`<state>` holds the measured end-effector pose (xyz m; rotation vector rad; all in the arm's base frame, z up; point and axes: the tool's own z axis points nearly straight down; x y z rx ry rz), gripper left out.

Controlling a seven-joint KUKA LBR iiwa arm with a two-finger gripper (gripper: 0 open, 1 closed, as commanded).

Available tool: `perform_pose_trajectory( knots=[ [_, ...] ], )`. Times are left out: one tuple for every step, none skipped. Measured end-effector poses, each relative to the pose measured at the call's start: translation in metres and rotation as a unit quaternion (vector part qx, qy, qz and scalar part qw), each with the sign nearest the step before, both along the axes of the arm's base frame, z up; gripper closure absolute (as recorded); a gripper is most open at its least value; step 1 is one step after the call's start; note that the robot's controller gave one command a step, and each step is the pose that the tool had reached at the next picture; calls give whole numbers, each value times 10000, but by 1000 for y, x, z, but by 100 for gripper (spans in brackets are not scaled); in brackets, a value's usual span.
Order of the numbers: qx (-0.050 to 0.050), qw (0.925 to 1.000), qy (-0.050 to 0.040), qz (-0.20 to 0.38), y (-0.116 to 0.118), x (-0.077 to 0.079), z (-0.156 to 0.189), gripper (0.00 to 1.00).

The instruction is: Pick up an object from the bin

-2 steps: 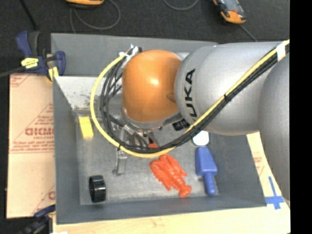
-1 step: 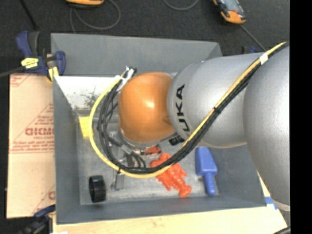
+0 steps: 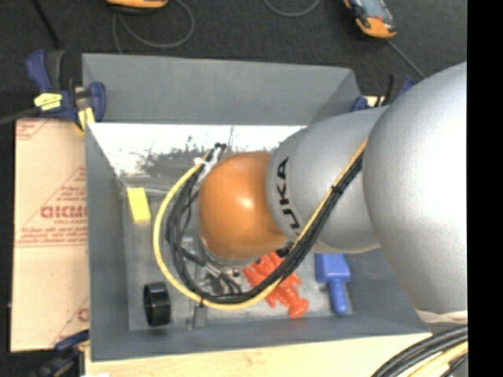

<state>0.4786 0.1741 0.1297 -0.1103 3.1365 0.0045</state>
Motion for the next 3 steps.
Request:
perform_pose_trajectory(
  knots=[
    [-14,9999,14,-144,21,11,-32,0],
    [5,9991,5,-415,58,19,-46,0],
    [3,9976,15,-693,60,17,-46,0]
  ],
)
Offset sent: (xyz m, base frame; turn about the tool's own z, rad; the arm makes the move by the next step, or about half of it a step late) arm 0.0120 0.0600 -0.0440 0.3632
